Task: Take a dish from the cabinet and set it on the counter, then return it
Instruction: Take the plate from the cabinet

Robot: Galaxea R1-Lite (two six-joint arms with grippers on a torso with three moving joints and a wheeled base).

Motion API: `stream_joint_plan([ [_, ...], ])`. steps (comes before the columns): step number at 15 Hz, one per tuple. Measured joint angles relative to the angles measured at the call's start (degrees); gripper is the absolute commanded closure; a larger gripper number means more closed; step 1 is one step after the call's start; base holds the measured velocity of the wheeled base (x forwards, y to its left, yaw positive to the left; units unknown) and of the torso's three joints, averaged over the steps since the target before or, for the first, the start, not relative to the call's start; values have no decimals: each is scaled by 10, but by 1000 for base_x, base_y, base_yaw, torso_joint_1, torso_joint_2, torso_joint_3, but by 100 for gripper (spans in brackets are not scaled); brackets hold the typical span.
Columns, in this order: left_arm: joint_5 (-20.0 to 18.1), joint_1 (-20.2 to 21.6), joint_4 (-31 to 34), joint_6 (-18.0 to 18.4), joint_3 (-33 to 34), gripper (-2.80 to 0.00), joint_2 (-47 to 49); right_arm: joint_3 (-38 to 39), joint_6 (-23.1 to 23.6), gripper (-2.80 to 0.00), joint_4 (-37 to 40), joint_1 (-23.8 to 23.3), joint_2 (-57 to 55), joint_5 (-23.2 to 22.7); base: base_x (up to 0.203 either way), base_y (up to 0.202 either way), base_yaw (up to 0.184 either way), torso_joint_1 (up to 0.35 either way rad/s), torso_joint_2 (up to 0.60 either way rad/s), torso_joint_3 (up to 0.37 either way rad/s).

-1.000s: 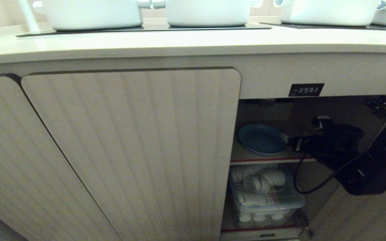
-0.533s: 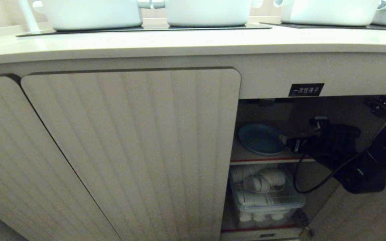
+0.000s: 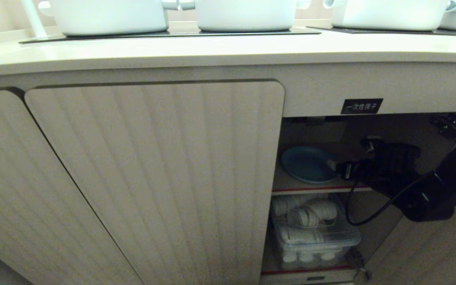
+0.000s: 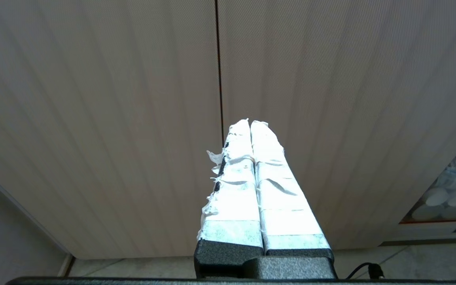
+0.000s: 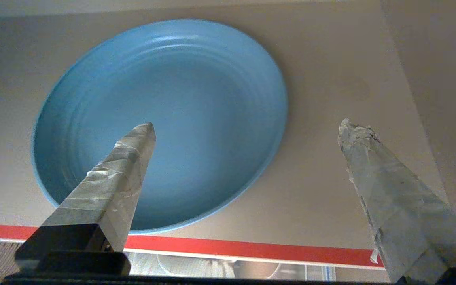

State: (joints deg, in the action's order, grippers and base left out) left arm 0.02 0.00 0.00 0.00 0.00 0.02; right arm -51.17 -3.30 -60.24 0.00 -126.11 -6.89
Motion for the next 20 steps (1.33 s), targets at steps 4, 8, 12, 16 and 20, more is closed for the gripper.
stream_joint_plan([
  [4, 0, 0, 0, 0, 0, 0, 0, -27, 0, -280, 65, 0, 11, 0, 0, 0, 0, 0, 0, 0],
  [8, 0, 0, 0, 0, 0, 0, 0, -52, 0, -280, 103, 0, 14, 0, 0, 0, 0, 0, 0, 0],
  [12, 0, 0, 0, 0, 0, 0, 0, -67, 0, -280, 153, -1, 17, 0, 0, 0, 0, 0, 0, 0],
  [16, 0, 0, 0, 0, 0, 0, 0, -83, -2, -280, 197, -1, 15, 0, 0, 0, 0, 0, 0, 0],
  [20, 0, 0, 0, 0, 0, 0, 0, -122, -3, -280, 257, -1, 13, 0, 0, 0, 0, 0, 0, 0],
])
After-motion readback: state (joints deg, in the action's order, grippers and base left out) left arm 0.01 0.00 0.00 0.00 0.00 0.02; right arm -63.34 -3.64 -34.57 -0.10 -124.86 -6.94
